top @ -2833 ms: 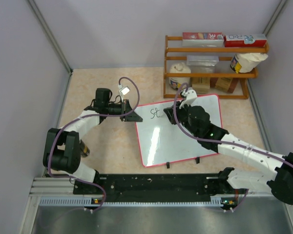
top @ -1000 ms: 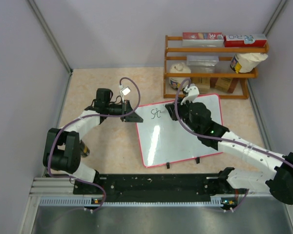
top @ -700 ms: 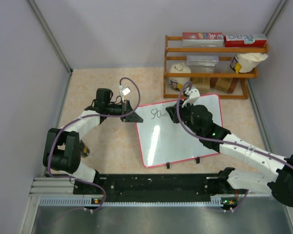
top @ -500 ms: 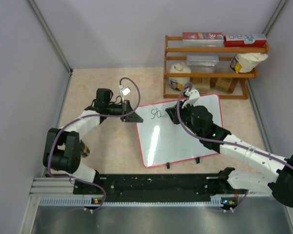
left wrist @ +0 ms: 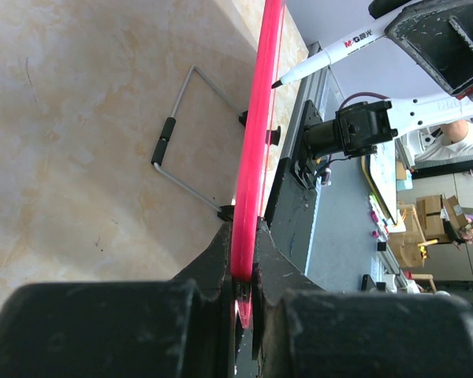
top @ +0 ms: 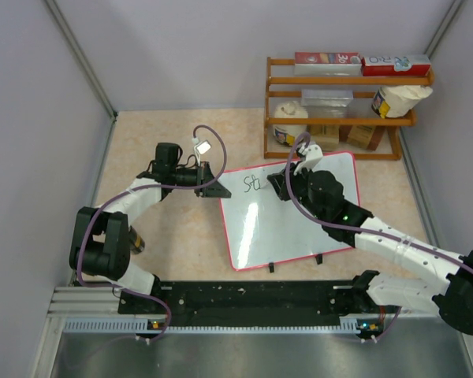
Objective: Write a sentence on the whiteboard
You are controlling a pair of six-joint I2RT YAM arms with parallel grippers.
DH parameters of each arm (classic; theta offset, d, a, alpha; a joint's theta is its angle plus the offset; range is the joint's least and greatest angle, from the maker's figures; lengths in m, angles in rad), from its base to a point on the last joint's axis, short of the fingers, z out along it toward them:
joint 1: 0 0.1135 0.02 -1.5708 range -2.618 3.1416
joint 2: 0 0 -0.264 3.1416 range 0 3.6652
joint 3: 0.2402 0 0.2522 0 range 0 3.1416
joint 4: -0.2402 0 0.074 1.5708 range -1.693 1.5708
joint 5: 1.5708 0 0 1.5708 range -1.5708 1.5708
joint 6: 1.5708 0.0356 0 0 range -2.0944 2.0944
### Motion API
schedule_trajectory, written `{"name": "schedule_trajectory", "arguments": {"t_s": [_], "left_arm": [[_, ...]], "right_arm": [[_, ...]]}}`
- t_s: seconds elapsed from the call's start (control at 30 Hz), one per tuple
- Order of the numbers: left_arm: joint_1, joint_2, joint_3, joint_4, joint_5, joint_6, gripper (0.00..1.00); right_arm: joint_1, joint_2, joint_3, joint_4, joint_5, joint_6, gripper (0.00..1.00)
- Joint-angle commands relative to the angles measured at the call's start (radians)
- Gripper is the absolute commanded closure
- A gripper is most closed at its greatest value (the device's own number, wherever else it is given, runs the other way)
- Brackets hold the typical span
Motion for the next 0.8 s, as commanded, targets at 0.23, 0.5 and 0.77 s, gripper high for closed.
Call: {"name": "schedule_trajectory", "arguments": {"t_s": [0.23,0.5,0.77], "left_arm": [[-0.043,-0.001,-0.017,-0.040,-0.142,0.128,1.00],[-0.043,-0.006,-0.017,-0.040,-0.142,0.130,1.00],[-0.043,-0.007,-0.019,-0.040,-0.142,0.130,1.00]], "right_arm": [[-0.006,0.015,0.054,0.032,0.065,-0.011,1.00],[-0.006,0.024,0.065,0.044,0.070,-0.010,1.00],[-0.008,0.029,0.080,0.049,0.088,-0.014,1.00]]}}
